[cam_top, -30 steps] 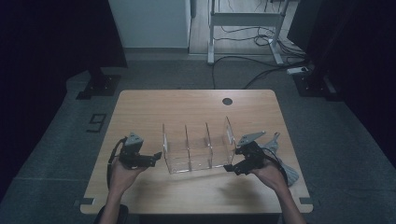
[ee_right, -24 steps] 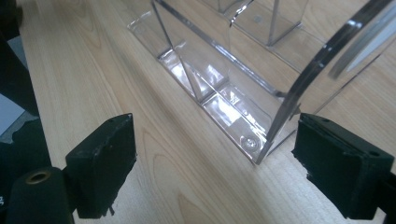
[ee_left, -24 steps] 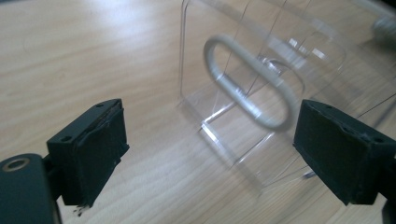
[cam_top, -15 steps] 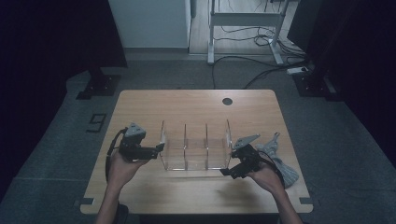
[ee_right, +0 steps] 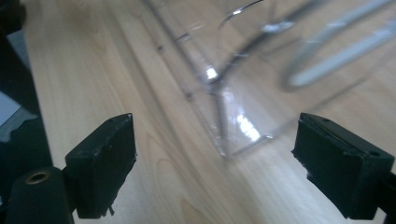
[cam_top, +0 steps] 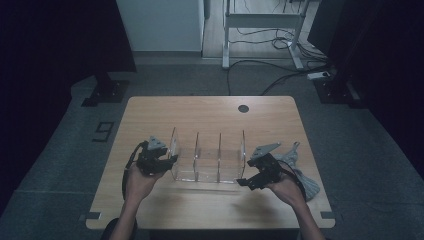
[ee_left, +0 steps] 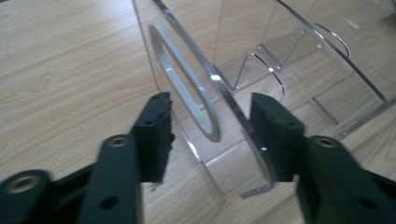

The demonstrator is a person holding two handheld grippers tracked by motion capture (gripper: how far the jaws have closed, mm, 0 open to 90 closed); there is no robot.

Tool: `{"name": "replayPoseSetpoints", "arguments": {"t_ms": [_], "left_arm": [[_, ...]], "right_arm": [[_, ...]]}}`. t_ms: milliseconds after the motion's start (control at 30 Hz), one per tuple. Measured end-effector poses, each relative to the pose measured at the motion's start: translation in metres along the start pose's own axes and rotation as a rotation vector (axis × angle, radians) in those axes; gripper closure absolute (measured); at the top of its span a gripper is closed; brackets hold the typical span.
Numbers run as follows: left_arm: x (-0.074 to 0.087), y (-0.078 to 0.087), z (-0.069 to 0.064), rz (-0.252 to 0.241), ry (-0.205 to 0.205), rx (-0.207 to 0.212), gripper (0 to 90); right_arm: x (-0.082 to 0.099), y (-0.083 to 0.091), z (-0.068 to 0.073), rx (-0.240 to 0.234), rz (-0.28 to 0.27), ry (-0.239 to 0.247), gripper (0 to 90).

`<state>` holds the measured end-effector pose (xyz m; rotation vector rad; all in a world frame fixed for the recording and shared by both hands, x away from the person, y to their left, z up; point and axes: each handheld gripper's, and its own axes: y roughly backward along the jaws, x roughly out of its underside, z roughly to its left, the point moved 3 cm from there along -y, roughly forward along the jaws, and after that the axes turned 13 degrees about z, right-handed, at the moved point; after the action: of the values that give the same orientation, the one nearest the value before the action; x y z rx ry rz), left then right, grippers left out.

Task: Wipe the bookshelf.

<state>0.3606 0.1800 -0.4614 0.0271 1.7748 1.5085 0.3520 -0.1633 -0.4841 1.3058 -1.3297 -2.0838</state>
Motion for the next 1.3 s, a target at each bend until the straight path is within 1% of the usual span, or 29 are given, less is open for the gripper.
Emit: {"name": "replayPoseSetpoints", "arguments": {"t_ms": [33,67,100,133,200,233,267,300,400,500,567,600,633,667,767,833,967,1033,1133,1267,1300], "left_arm": [[0.0,-0.002,-0.001,0.003,-0.007,-0.008,54.4],[0.001,-0.003,-0.002,-0.001,-0.008,-0.004,56.9],[0.001,-0.004,-0.002,-0.002,-0.009,0.002,61.0],[0.001,-0.004,-0.002,-0.005,-0.01,0.002,61.0],[0.001,-0.004,-0.003,-0.01,-0.02,0.008,64.6],[0.001,-0.004,-0.003,-0.01,-0.024,0.008,67.5],[0.001,-0.004,-0.003,-0.01,-0.026,0.003,68.6],[0.001,-0.004,-0.002,-0.009,-0.023,0.004,68.6],[0.001,-0.004,0.0,-0.008,-0.013,0.0,70.2],[0.002,-0.004,0.004,-0.009,0.0,-0.001,72.1],[0.003,-0.004,0.006,-0.01,0.006,-0.002,73.9],[0.003,-0.004,0.008,-0.011,0.008,-0.003,73.9],[0.004,-0.004,0.009,-0.012,0.011,-0.002,74.5],[0.004,-0.004,0.01,-0.013,0.016,-0.002,75.0],[0.005,-0.004,0.014,-0.018,0.022,-0.007,76.8],[0.006,-0.004,0.015,-0.019,0.02,-0.011,77.6],[0.006,-0.004,0.018,-0.015,0.018,-0.014,78.8],[0.006,-0.004,0.019,-0.019,0.021,-0.014,79.4],[0.007,-0.004,0.02,-0.022,0.016,-0.011,79.7],[0.007,-0.004,0.02,-0.028,0.016,-0.011,79.6],[0.008,-0.004,0.021,-0.03,0.014,-0.006,79.4]], "right_arm": [[0.002,0.004,-0.003,0.014,-0.007,-0.01,12.6],[0.004,0.007,-0.006,0.028,-0.009,-0.02,12.6],[0.008,0.014,-0.013,0.066,-0.011,-0.036,12.5],[0.008,0.014,-0.013,0.066,-0.011,-0.036,12.5],[0.014,0.022,-0.02,0.092,-0.016,-0.067,12.2],[0.017,0.028,-0.024,0.111,-0.033,-0.079,11.7],[0.022,0.035,-0.03,0.124,-0.057,-0.103,10.7],[0.022,0.035,-0.03,0.124,-0.057,-0.103,10.7],[0.03,0.048,-0.038,0.157,-0.071,-0.145,8.8],[0.04,0.06,-0.045,0.186,-0.069,-0.171,8.6],[0.05,0.069,-0.052,0.221,-0.062,-0.208,8.6],[0.05,0.069,-0.052,0.221,-0.062,-0.208,8.6],[0.054,0.071,-0.055,0.227,-0.06,-0.222,8.7],[0.058,0.073,-0.058,0.243,-0.062,-0.232,8.9],[0.071,0.077,-0.065,0.283,-0.046,-0.273,10.1],[0.08,0.075,-0.071,0.289,-0.044,-0.293,10.4],[0.095,0.064,-0.079,0.301,-0.024,-0.328,11.2],[0.101,0.056,-0.083,0.304,-0.007,-0.332,10.2],[0.104,0.046,-0.087,0.301,0.009,-0.344,8.3],[0.107,0.03,-0.09,0.283,0.054,-0.33,7.1],[0.108,0.021,-0.09,0.266,0.099,-0.316,7.2]]}}
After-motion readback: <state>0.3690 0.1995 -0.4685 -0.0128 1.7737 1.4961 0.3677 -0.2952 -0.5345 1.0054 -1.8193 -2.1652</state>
